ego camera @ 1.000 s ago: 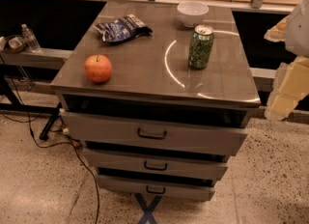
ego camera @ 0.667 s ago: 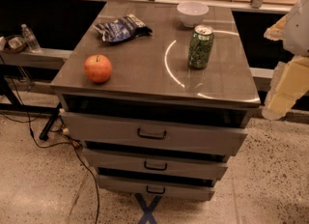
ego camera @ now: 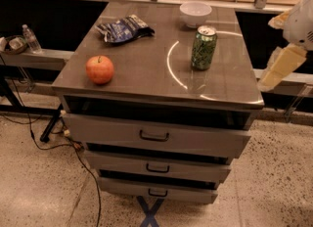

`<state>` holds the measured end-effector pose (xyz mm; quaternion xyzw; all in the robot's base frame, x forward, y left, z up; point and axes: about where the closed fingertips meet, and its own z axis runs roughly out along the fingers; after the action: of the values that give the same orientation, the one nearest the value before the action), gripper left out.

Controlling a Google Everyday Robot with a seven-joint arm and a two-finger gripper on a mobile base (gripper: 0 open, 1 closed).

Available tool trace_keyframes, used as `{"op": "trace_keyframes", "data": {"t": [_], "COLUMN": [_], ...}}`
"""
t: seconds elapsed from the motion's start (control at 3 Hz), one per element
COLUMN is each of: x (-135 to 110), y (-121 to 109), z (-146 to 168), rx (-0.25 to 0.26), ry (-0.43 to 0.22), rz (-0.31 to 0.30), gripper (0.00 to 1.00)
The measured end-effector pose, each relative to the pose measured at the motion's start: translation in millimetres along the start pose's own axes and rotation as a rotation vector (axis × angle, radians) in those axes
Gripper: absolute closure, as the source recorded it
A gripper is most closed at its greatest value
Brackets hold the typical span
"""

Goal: Knock green can over

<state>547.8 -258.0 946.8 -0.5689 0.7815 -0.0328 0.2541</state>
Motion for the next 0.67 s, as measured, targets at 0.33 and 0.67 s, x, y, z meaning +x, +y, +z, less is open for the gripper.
{"op": "trace_keyframes", "data": {"t": [0.33,0.67], "x": [0,-27], "y": [-39,-63], "z": [53,106], "rx": [0.002,-0.028], "ry": [-0.121,-0.290], "rz": [0.033,0.086], "gripper": [0.00,0.00]}}
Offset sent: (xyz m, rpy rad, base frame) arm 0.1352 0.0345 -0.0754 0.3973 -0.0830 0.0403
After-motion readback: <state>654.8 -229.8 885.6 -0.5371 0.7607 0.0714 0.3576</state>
